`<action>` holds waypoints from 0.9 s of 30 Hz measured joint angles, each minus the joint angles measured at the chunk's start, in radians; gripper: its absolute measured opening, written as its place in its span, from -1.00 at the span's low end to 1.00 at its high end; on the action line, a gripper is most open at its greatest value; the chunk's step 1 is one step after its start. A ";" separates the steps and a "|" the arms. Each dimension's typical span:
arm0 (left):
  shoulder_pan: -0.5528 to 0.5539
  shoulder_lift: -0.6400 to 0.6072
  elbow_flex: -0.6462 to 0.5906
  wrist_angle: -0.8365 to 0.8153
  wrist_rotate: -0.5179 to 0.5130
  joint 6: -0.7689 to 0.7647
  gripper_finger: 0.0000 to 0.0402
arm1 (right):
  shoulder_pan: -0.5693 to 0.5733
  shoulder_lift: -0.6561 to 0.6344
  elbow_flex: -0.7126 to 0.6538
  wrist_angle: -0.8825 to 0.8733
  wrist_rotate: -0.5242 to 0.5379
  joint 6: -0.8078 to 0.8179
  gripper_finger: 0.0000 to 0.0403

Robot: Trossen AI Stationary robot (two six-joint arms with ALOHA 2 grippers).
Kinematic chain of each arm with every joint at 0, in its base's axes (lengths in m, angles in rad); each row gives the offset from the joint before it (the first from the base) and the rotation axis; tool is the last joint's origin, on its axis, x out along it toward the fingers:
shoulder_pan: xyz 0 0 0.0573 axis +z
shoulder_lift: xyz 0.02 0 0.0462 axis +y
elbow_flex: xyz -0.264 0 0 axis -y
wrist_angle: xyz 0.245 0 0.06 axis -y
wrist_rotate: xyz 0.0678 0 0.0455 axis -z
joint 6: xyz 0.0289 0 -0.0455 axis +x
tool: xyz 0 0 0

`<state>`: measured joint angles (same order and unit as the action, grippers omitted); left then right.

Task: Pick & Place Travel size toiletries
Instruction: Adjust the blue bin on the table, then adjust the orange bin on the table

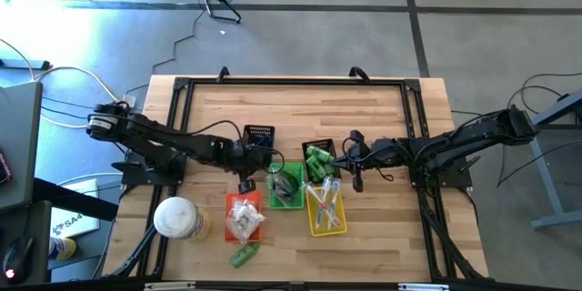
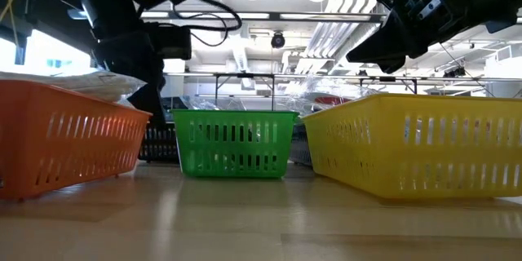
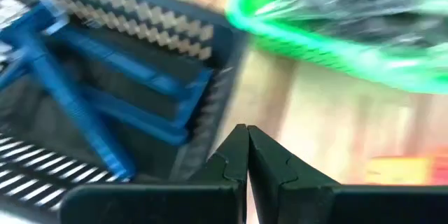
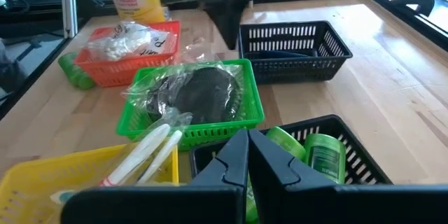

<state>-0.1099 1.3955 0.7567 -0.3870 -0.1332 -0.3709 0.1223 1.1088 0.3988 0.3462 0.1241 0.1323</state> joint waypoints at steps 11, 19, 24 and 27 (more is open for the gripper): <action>-0.078 -0.057 0.002 0.079 0.014 0.001 -1.00 | 0.029 0.000 0.000 0.001 0.005 0.029 -0.98; -0.189 -0.183 0.002 0.069 0.014 -0.074 -1.00 | 0.028 0.000 0.000 0.004 0.007 0.032 -0.99; -0.297 -0.171 0.002 -0.007 -0.035 -0.259 -1.00 | 0.029 0.000 0.000 0.005 0.008 0.030 -0.99; -0.345 -0.129 0.001 -0.017 -0.045 -0.356 -1.00 | 0.029 0.000 0.000 0.008 0.008 0.029 -0.99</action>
<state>-0.4548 1.2666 0.7576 -0.4038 -0.1786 -0.7269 0.1509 1.1088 0.3991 0.3539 0.1326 0.1614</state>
